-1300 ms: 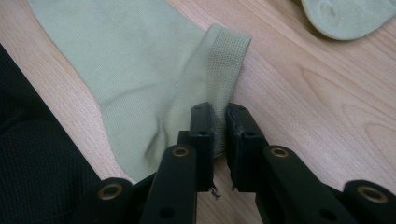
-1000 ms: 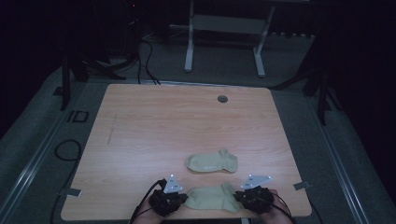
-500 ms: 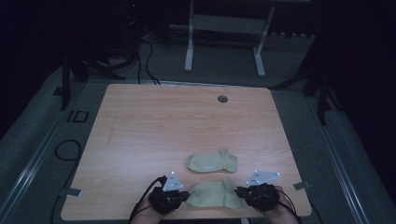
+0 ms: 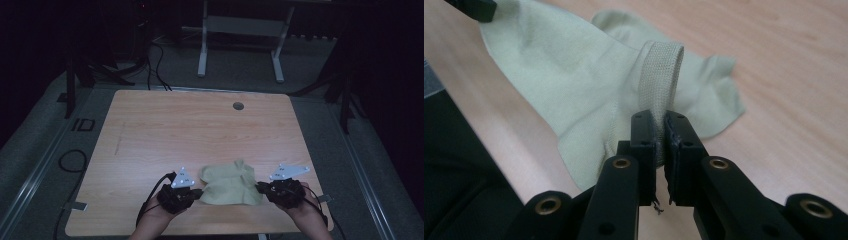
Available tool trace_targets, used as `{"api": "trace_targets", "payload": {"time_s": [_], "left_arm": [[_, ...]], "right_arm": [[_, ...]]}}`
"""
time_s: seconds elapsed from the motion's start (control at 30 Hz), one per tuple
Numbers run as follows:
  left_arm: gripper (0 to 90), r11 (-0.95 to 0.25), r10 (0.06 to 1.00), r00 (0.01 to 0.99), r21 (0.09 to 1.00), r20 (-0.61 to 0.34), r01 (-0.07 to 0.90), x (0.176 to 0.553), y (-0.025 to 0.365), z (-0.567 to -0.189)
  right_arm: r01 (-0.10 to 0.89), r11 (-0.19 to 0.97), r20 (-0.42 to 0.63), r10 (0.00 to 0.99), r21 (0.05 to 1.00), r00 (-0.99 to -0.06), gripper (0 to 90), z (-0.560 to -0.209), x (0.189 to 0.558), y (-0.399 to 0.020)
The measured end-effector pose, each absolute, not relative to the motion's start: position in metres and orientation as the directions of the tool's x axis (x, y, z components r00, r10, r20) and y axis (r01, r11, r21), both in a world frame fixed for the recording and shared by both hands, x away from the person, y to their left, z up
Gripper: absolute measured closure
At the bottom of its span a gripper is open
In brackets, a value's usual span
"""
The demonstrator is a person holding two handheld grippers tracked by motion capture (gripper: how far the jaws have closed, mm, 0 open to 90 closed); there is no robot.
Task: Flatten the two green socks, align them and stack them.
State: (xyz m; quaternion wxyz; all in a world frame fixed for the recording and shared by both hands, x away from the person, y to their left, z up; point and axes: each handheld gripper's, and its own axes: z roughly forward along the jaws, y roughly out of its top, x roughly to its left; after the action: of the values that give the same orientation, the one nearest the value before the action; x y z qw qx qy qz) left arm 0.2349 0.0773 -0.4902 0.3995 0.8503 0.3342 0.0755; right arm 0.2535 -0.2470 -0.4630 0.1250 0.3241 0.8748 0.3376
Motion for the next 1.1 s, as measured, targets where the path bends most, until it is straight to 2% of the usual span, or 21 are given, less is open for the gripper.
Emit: {"api": "trace_targets", "payload": {"time_s": [0.23, 0.47, 0.7, 0.93, 1.1], "left_arm": [[87.6, -0.470, 0.642, 0.761, 0.736, -0.094, 0.488, 0.259, 0.075, -0.470], [87.6, -0.467, 0.648, 0.755, 0.732, -0.099, 0.496, 0.282, 0.071, -0.463], [87.6, -0.467, 0.669, 0.733, 0.699, -0.122, 0.542, 0.303, 0.067, -0.480], [87.6, -0.474, 0.685, 0.715, 0.661, -0.138, 0.582, 0.316, 0.065, -0.503], [87.6, -0.477, 0.694, 0.703, 0.631, -0.158, 0.612, 0.324, 0.065, -0.522]], "right_arm": [[0.490, 0.550, -0.002, 0.666, 0.676, -0.746, 83.7, -0.451, 0.280, -0.245], [0.526, 0.525, 0.024, 0.692, 0.669, -0.721, 83.7, -0.446, 0.310, -0.249], [0.571, 0.502, 0.058, 0.716, 0.650, -0.695, 83.7, -0.457, 0.331, -0.252], [0.624, 0.481, 0.111, 0.731, 0.616, -0.674, 83.6, -0.486, 0.348, -0.251], [0.645, 0.498, 0.112, 0.735, 0.580, -0.668, 83.6, -0.505, 0.355, -0.248]]}}
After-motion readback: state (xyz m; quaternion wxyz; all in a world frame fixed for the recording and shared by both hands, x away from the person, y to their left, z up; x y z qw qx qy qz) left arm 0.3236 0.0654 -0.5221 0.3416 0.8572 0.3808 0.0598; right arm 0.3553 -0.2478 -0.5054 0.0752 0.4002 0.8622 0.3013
